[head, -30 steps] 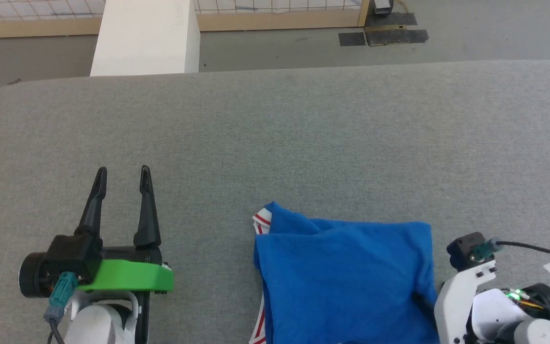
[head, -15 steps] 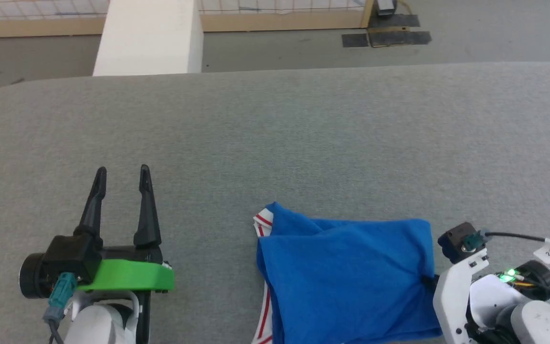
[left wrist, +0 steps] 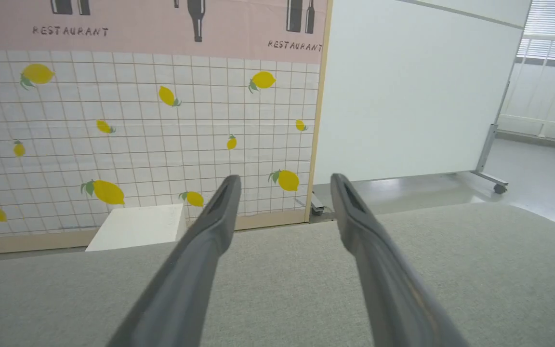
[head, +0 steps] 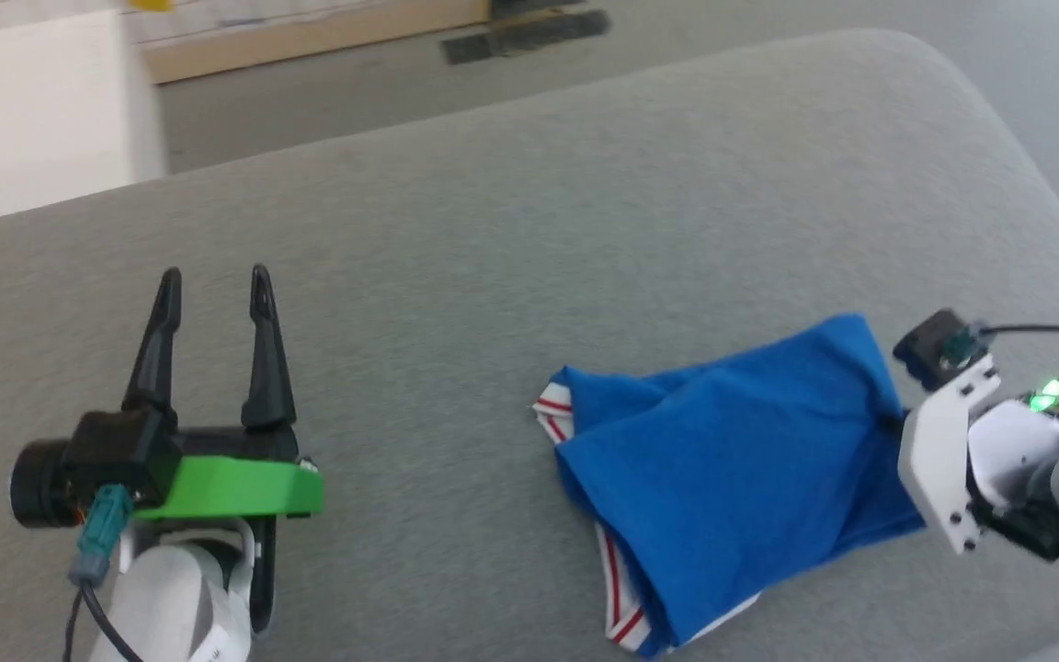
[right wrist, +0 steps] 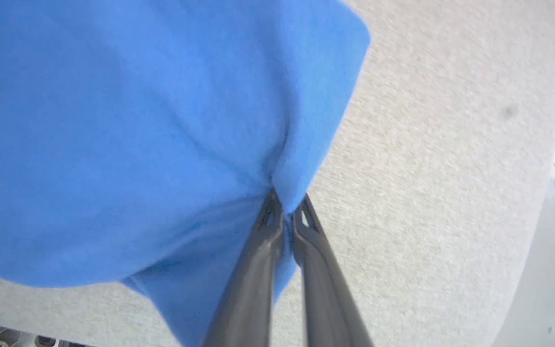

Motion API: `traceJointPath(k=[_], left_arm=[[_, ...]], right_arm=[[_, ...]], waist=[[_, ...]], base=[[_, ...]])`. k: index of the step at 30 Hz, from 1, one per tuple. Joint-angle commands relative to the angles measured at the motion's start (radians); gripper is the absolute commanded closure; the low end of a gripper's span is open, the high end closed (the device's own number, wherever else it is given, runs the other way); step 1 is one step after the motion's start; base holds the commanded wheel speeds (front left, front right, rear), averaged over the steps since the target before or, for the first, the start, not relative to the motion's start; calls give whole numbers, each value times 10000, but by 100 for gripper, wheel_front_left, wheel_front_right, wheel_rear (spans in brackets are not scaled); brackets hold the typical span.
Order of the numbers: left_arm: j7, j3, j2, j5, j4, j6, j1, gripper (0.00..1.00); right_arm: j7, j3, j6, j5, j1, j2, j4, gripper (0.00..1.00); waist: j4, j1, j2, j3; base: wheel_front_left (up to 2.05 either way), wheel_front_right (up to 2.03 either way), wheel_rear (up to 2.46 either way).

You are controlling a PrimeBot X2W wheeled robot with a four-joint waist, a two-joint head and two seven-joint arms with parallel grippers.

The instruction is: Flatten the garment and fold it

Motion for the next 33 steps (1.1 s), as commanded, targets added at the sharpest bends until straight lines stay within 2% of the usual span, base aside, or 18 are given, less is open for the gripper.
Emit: traceJointPath(k=[1, 4, 8, 17, 26, 27, 28, 33], left_arm=[[70, 7, 145, 96, -56, 38, -258, 0], [286, -20, 297, 260, -235, 77, -555, 0], [619, -83, 495, 496, -567, 122, -917, 0], [1399, -110, 847, 989, -1506, 370, -1256, 0], [1741, 145, 1101, 1110, -2225, 621, -928, 0], [1776, 147, 1122, 1123, -2270, 633, -905, 0], [1798, 146, 1137, 1128, -2301, 637, -891, 0], [1787, 119, 1145, 1073, -2285, 647, -796, 0]], right_arm=[[-267, 29, -19, 73, -379, -12, 274, 100], [-910, -7, -19, 106, -1044, 15, 1124, 100], [-1785, -290, -19, 40, -1853, -50, 2341, 100], [-3295, -1541, -19, -262, -3183, -472, 5479, 100], [-4765, -2967, -19, -955, -4204, -592, 7910, 100], [-4896, -3123, -19, -991, -4306, -554, 8175, 78], [-4984, -3215, -19, -1047, -4384, -542, 8371, 0], [-5304, -3544, -19, -1365, -4733, -504, 9262, 0]], waist=[[-1975, 0, -1, 1128], [-2313, 0, -1, 1555], [-2375, 0, -1, 2176], [-1603, 0, -1, 3339], [-1096, 0, -1, 3658], [-1067, 0, -1, 3668], [-1049, 0, -1, 3673], [-972, 0, -1, 3481]], base=[[0, 0, 0], [0, 0, 0], [0, 0, 0], [0, 0, 0], [0, 0, 0], [0, 0, 0], [0, 0, 0], [0, 0, 0]])
